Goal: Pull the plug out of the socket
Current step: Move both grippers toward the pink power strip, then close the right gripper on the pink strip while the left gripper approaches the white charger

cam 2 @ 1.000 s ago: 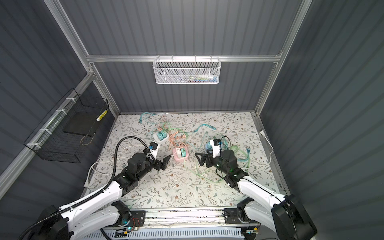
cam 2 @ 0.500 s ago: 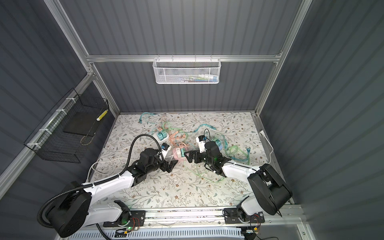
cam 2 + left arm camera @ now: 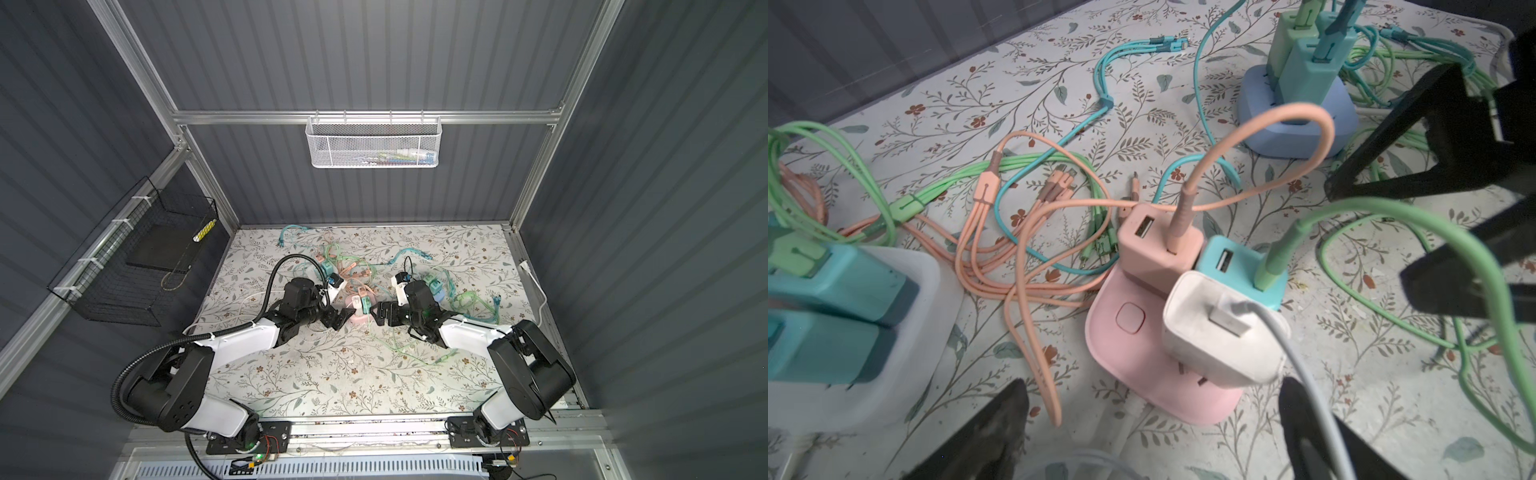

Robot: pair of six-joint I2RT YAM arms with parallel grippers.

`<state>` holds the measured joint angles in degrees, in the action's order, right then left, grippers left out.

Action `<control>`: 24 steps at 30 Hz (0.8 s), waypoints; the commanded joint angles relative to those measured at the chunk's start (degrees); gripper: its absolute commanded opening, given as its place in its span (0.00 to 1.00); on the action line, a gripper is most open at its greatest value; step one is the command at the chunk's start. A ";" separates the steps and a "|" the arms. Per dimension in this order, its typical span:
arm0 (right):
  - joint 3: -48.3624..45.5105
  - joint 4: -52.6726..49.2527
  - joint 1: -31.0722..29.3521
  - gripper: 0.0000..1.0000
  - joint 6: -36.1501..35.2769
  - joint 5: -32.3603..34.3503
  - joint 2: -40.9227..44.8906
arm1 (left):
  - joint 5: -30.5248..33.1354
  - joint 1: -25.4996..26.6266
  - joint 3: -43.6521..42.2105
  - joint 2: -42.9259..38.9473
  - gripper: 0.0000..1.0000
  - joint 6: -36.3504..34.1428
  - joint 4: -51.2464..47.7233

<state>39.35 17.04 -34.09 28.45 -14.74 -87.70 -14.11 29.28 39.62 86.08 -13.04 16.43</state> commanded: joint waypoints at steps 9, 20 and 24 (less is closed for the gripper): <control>1.76 -2.71 1.85 0.96 1.11 -0.51 -3.49 | -4.08 0.16 4.72 4.57 0.93 -5.70 -1.63; 2.70 -3.30 3.27 0.89 3.64 -1.86 -6.52 | -6.64 0.25 8.85 8.85 0.89 -7.58 -3.54; 2.88 -4.42 4.84 0.85 4.49 -2.35 -7.03 | -6.52 1.30 11.01 11.04 0.79 -7.52 -5.76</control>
<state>41.15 14.50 -30.33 31.70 -16.32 -94.39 -19.68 29.74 48.16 95.55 -19.57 12.91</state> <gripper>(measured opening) 0.861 0.806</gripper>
